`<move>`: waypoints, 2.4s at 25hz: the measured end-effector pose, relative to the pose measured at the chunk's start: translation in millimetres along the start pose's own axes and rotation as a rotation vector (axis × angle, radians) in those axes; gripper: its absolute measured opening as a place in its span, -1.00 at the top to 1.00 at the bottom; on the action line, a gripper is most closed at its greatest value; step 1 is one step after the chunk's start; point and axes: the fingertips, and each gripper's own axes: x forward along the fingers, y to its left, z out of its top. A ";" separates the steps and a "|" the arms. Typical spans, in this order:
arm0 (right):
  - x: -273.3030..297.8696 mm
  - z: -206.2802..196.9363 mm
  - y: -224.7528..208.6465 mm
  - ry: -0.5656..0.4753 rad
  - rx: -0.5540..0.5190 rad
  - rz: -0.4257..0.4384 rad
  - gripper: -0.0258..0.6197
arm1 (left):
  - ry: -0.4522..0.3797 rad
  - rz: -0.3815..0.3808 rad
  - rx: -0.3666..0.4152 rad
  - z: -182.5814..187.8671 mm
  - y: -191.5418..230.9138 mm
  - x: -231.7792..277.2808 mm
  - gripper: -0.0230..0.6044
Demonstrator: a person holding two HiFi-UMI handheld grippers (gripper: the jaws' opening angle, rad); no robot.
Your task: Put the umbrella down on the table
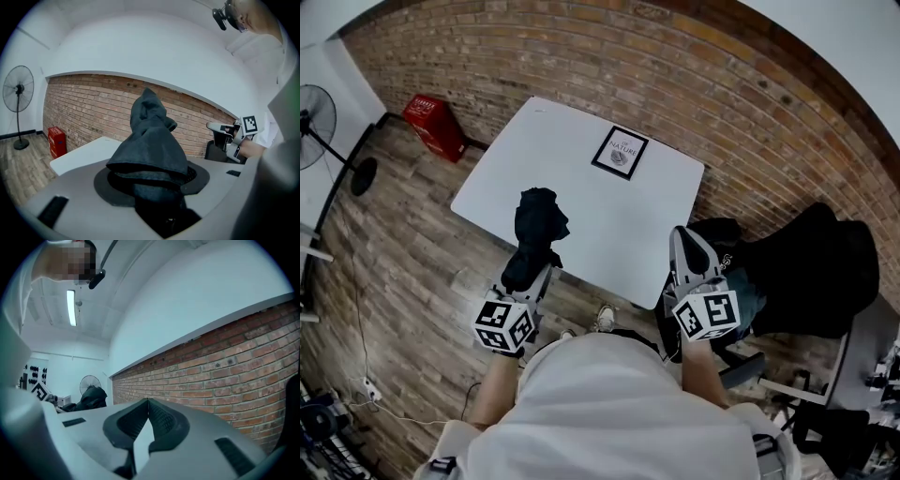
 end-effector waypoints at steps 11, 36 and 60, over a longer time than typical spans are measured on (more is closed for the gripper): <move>22.2 -29.1 -15.5 0.071 0.014 0.037 0.86 | 0.152 0.074 -0.047 -33.0 31.5 27.0 0.19; 25.4 -41.1 -26.0 0.171 -0.019 0.034 0.86 | 0.435 0.069 0.072 -112.9 70.2 204.4 0.18; 16.4 -57.2 -65.4 0.195 0.008 -0.044 0.86 | 0.594 0.227 0.065 -150.5 107.0 294.1 0.15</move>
